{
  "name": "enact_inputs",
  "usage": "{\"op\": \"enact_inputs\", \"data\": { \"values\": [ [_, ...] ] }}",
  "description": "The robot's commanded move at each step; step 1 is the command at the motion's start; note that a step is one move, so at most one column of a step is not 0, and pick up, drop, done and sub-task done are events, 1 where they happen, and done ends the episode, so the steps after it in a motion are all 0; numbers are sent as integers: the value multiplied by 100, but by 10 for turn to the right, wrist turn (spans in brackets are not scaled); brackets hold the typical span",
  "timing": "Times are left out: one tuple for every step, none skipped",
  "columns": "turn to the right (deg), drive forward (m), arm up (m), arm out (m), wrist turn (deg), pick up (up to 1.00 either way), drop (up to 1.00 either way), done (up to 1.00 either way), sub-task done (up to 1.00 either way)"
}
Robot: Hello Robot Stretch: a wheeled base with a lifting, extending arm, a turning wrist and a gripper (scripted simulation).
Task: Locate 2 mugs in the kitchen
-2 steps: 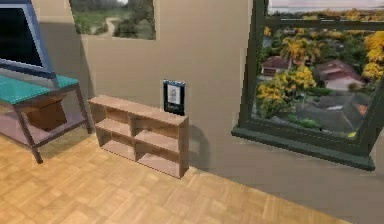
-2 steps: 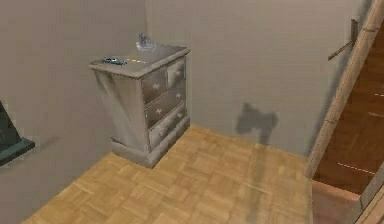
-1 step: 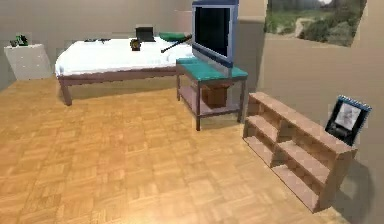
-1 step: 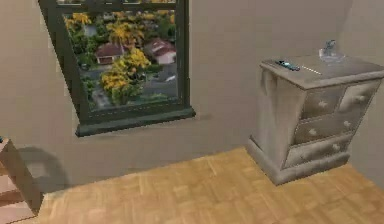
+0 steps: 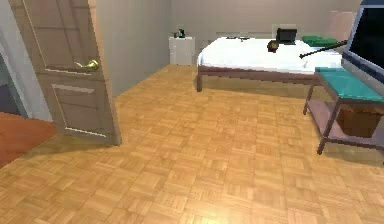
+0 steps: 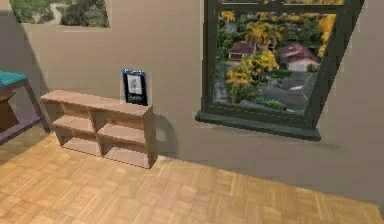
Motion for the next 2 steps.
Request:
{"op": "enact_inputs", "data": {
  "values": [
    [0, 30, 0, 0, 0, 0, 0, 0, 0],
    [-450, 0, 0, 0, 0, 0, 0, 0, 0]
  ]
}}
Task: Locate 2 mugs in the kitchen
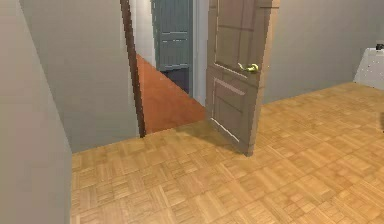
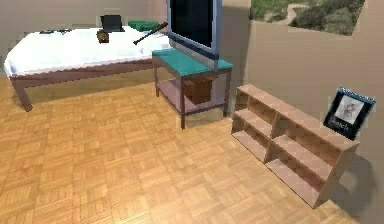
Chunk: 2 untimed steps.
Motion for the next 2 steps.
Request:
{"op": "enact_inputs", "data": {
  "values": [
    [-30, 0, 0, 0, 0, 0, 0, 0, 0],
    [0, 100, 0, 0, 0, 0, 0, 0, 0]
  ]
}}
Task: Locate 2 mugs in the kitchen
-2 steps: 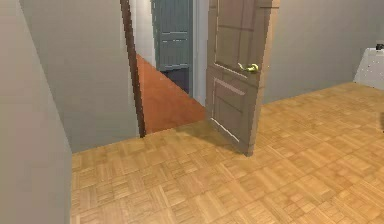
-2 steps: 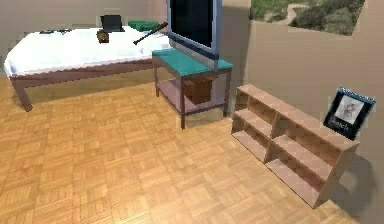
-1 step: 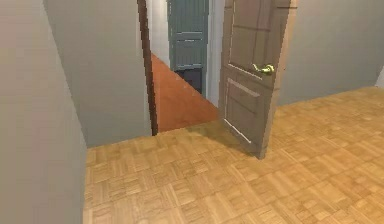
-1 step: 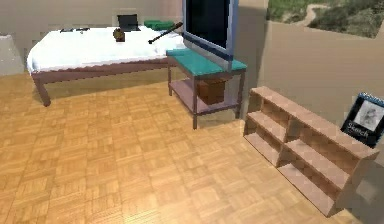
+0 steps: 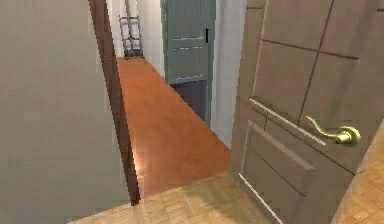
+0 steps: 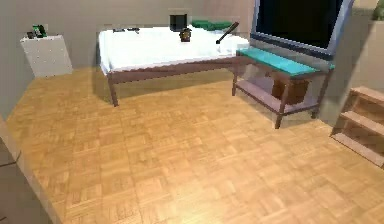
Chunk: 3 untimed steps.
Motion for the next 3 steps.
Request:
{"op": "enact_inputs", "data": {
  "values": [
    [0, 100, 0, 0, 0, 0, 0, 0, 0],
    [30, 0, 0, 0, 0, 0, 0, 0, 0],
    [0, 15, 0, 0, 0, 0, 0, 0, 0]
  ]
}}
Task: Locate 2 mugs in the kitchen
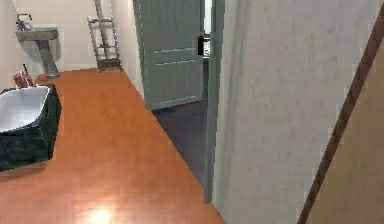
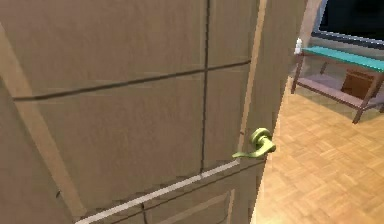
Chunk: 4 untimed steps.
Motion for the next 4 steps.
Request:
{"op": "enact_inputs", "data": {
  "values": [
    [-240, 0, 0, 0, 0, 0, 0, 0, 0],
    [0, 100, 0, 0, 0, 0, 0, 0, 0],
    [-120, 0, 0, 0, 0, 0, 0, 0, 0],
    [0, 20, 0, 0, 0, 0, 0, 0, 0]
  ]
}}
